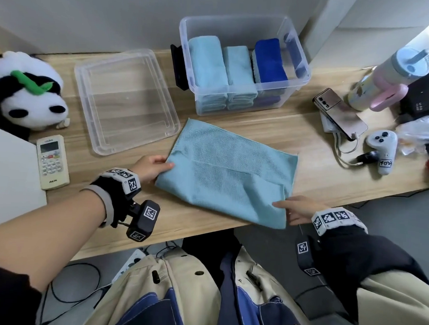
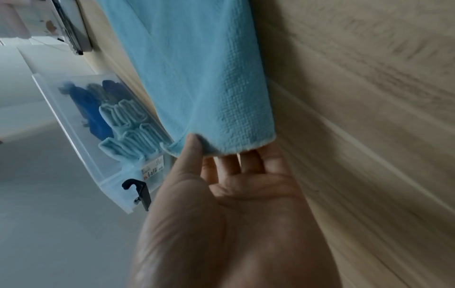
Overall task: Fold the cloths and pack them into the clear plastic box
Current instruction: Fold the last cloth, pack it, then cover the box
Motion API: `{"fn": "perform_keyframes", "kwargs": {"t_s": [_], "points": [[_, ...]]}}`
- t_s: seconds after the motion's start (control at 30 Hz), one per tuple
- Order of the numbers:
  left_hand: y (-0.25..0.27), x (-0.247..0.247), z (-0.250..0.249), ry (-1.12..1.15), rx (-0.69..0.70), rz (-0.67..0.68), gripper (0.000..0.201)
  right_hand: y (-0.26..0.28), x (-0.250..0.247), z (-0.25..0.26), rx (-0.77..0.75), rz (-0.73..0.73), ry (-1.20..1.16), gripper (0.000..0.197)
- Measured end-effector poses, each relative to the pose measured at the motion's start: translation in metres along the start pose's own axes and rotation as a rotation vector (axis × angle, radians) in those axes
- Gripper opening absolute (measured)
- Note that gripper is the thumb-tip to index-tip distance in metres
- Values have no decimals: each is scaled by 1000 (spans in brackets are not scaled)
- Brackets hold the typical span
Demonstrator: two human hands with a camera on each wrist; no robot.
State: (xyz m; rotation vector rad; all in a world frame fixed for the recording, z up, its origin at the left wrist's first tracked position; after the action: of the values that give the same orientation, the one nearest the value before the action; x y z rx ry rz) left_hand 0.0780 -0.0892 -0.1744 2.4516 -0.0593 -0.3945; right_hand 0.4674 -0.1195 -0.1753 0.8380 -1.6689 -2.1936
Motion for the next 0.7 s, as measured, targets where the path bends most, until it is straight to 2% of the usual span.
{"fn": "perform_keyframes", "kwargs": {"t_s": [0.07, 0.1, 0.17, 0.23, 0.33, 0.4, 0.5, 0.7], "points": [[-2, 4, 4, -56, -35, 78, 33, -8, 0, -4, -29, -50, -102, 82], [-2, 5, 5, -102, -46, 99, 34, -9, -2, -3, -67, -105, -177, 81], [-2, 6, 5, -168, -55, 98, 34, -5, -4, 4, -165, -232, -284, 61], [-5, 7, 2, -189, -43, 68, 32, -2, -4, 10, -234, -318, -285, 47], [-6, 7, -10, -170, 41, -20, 31, 0, 0, 16, -272, -292, -354, 34], [-9, 4, -18, -128, 121, -95, 29, 2, -2, 16, -286, -302, -417, 30], [-18, 1, -30, -85, 166, -169, 22, 4, -8, 18, -337, -357, -483, 28], [-42, 6, -58, -124, 234, -206, 26, 4, -29, 29, -443, -517, -509, 22]]}}
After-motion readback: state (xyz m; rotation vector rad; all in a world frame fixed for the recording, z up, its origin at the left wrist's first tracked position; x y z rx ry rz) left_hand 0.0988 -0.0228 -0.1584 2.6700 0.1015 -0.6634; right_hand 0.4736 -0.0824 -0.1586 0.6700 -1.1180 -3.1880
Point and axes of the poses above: each hand's wrist, its own y-axis away from the middle knuckle, its own x-axis out of the palm, z = x × y, the point moved 4 cm from there along -y, towards the middle knuckle, and after that the axes turned 5 degrees about x, right-handed, at the moved point
